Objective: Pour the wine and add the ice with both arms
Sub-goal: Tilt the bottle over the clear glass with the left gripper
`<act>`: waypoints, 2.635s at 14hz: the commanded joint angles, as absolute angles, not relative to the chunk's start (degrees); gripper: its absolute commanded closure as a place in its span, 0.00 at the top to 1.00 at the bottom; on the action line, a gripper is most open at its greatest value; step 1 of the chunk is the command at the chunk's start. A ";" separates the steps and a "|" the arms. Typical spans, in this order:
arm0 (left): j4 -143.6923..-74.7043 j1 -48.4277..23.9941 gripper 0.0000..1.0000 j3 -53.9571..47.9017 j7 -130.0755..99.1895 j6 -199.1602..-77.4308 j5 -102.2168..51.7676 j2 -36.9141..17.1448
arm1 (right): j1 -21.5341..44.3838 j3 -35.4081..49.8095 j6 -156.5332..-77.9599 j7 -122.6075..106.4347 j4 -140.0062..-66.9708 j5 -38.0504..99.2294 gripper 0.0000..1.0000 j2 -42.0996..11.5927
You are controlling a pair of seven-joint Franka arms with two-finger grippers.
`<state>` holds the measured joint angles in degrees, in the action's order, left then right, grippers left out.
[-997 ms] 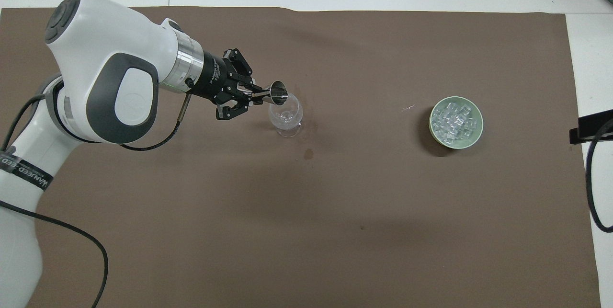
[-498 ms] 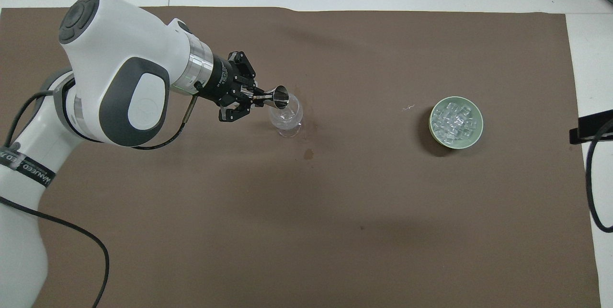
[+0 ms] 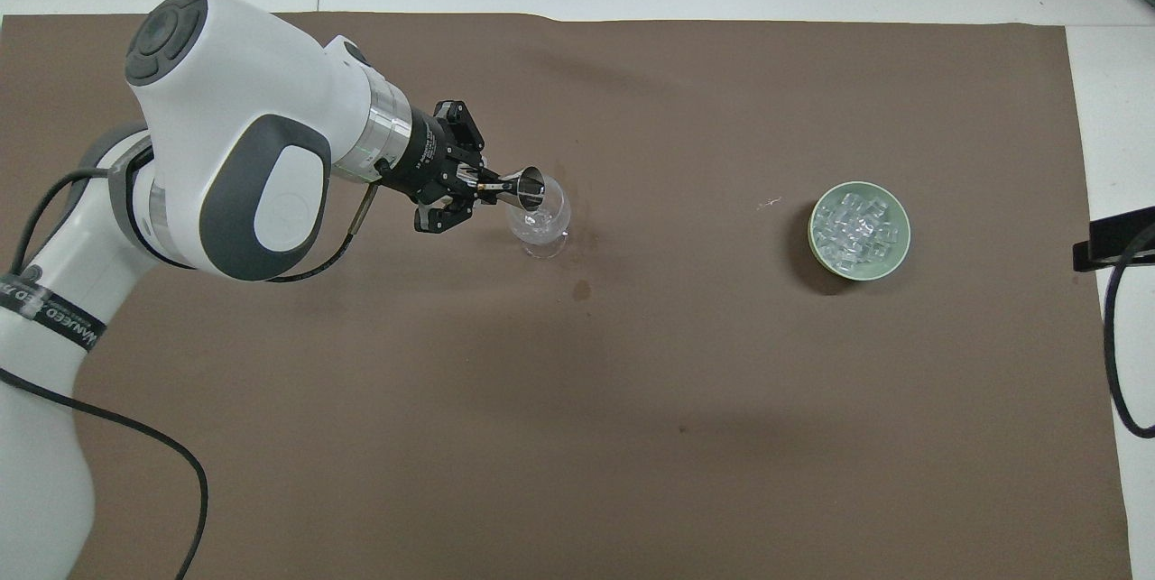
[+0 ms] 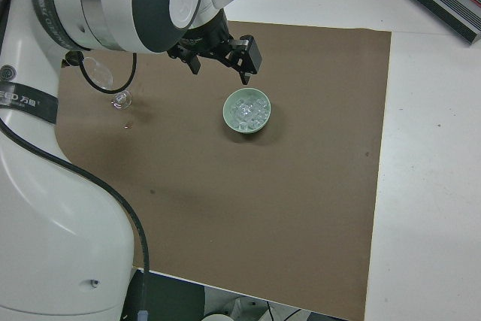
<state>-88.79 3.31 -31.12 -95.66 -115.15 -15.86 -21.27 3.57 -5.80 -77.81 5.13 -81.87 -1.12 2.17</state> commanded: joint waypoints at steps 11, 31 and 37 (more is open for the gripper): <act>-86.31 2.02 0.00 -31.90 -99.66 -112.67 -8.61 -22.32 | 3.25 -5.71 -78.57 4.22 -83.32 -0.62 1.00 3.34; -83.94 1.50 0.00 -35.42 -104.76 -110.30 1.76 -23.47 | 3.25 -5.71 -78.57 4.22 -83.32 -0.62 1.00 3.34; -83.41 1.14 0.00 -36.21 -105.47 -109.78 4.83 -23.47 | 3.25 -5.71 -78.57 4.22 -83.32 -0.62 1.00 3.34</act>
<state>-85.98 2.19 -36.13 -103.98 -111.96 2.62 -22.49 3.57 -5.80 -77.81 5.13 -81.87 -1.12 2.18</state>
